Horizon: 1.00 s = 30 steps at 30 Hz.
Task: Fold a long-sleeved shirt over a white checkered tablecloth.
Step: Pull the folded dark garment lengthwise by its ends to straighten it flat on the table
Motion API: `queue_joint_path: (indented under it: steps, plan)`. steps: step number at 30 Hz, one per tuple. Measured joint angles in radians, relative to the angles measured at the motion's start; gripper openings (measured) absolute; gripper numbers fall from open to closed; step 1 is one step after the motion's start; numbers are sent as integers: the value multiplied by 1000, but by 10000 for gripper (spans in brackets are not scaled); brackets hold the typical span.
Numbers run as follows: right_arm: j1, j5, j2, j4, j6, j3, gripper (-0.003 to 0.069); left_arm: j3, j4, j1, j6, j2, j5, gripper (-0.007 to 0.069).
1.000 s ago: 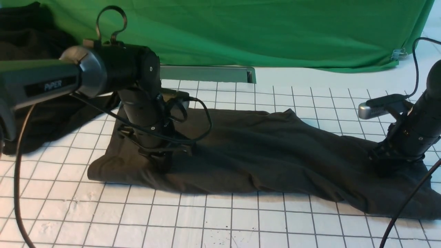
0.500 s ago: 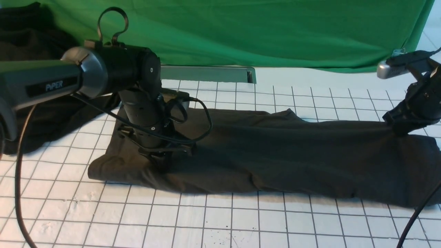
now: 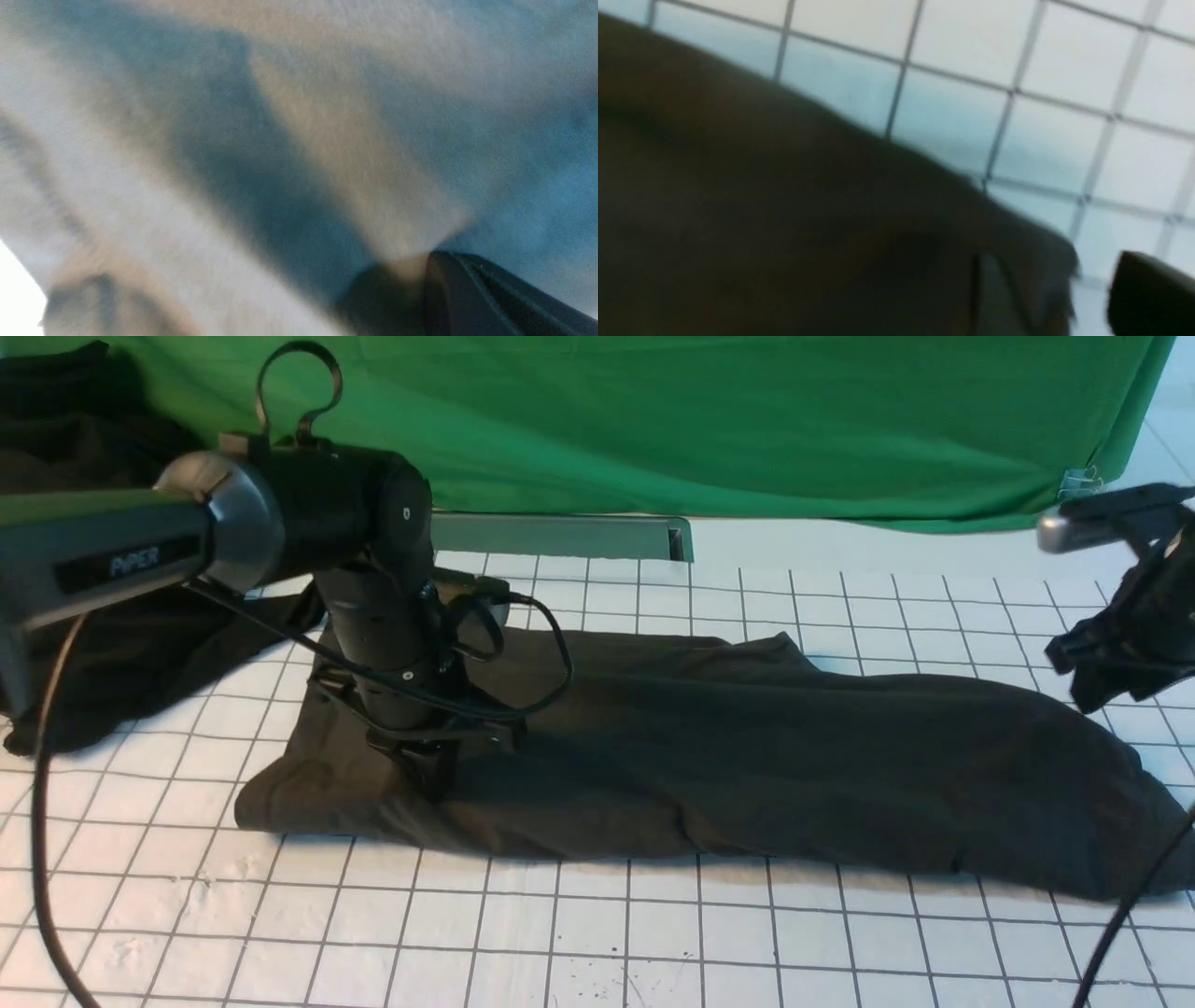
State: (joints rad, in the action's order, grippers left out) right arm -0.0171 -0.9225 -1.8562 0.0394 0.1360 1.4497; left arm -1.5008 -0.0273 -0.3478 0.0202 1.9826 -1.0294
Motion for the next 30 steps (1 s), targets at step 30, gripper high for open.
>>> queue_joint_path:
  steps: [30]
  plan:
    - [-7,-46,236,-126,18,-270,13,372,55,181,-63,-147,209,-3]
